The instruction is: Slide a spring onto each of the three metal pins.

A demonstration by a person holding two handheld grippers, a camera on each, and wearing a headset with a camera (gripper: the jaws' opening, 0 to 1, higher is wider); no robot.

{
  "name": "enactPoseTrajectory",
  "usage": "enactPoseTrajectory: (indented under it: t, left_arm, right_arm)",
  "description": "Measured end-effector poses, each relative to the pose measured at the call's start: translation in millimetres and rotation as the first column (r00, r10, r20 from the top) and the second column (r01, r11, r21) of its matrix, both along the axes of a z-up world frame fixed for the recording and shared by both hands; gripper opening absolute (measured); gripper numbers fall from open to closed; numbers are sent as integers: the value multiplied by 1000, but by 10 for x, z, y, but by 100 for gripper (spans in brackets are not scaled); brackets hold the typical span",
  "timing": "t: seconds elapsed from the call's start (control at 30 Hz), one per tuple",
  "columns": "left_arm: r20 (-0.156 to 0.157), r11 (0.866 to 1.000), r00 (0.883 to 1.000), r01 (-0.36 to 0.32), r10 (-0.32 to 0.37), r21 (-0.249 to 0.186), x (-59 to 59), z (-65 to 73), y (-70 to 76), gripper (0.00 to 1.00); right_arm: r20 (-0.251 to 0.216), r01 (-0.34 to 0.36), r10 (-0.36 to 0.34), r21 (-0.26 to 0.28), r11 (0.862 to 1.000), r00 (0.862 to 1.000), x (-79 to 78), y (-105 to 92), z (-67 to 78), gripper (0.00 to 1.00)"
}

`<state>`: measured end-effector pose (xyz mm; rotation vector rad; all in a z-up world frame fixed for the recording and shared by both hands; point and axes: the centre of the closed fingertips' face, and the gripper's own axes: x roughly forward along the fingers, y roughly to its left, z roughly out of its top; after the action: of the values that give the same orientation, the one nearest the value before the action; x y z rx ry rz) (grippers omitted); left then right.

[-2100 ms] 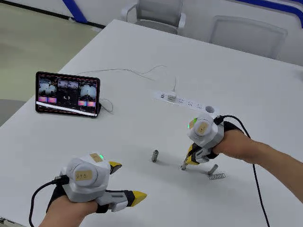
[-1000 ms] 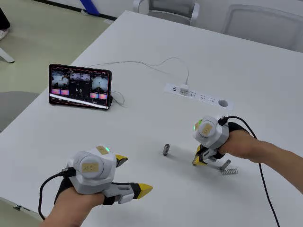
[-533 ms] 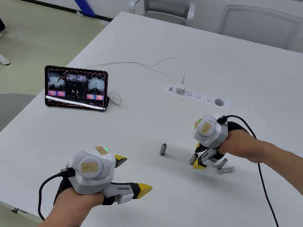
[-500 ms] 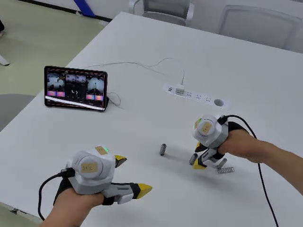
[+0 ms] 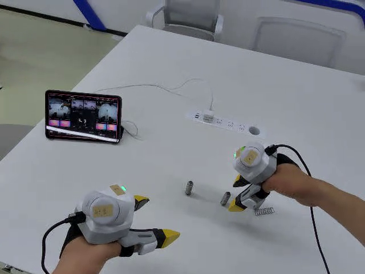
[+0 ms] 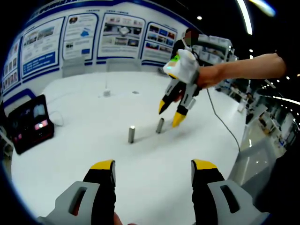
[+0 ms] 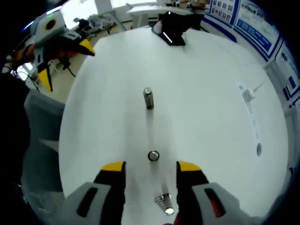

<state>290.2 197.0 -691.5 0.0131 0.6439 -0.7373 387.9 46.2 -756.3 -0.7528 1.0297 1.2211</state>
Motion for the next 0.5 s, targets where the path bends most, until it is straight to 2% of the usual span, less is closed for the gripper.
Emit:
enactPoseTrajectory:
  t: [0.17, 0.3, 0.5]
  left_arm:
    - [3, 1000, 1000, 1, -1, 1, 19, 20, 15, 67]
    - [1, 1000, 1000, 1, -1, 0, 6, 12, 18, 66]
    - [-6, 1000, 1000, 7, -7, 1, -40, -20, -5, 67]
  right_arm:
    - [-3, 60, -60, 55, 997, 998, 0, 13, 66, 45]
    - [-19, 118, -117, 101, 988, 993, -32, 11, 96, 46]
    - [-46, 228, -224, 201, 953, 974, -9, 19, 170, 46]
